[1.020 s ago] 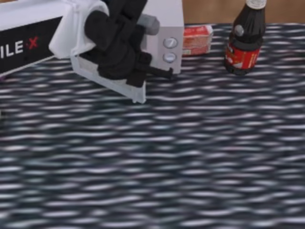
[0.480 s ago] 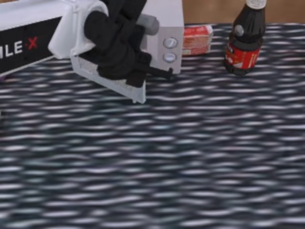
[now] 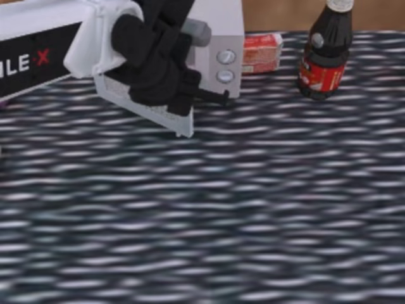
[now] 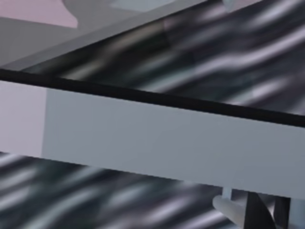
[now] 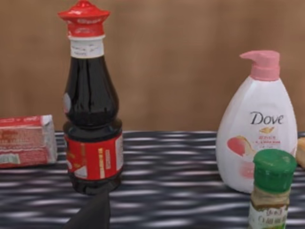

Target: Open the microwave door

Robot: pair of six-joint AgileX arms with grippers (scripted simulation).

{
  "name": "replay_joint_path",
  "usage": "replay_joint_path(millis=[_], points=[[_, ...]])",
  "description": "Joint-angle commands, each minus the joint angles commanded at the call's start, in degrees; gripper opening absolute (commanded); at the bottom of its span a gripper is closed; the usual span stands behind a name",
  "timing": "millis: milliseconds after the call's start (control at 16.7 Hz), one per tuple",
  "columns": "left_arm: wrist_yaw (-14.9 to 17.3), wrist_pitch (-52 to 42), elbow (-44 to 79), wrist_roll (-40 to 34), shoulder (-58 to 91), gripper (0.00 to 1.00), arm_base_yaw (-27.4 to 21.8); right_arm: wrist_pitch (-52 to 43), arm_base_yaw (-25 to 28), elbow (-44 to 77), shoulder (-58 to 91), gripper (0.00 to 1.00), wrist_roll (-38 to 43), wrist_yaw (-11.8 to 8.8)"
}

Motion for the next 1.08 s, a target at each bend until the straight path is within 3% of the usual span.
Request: replay_joint_path(millis=[540,1080], points=[[0.5,0.1,-0.3,0.0,0.1,0.00,-0.2,0.0,0.0,0.0,0.0,1.00,0.0,0.0],[4.5,1.5,-5.7,7.8,-4.5,0.00,2.3,0.0,0.0,0.0,0.0,1.00,0.0,0.0]])
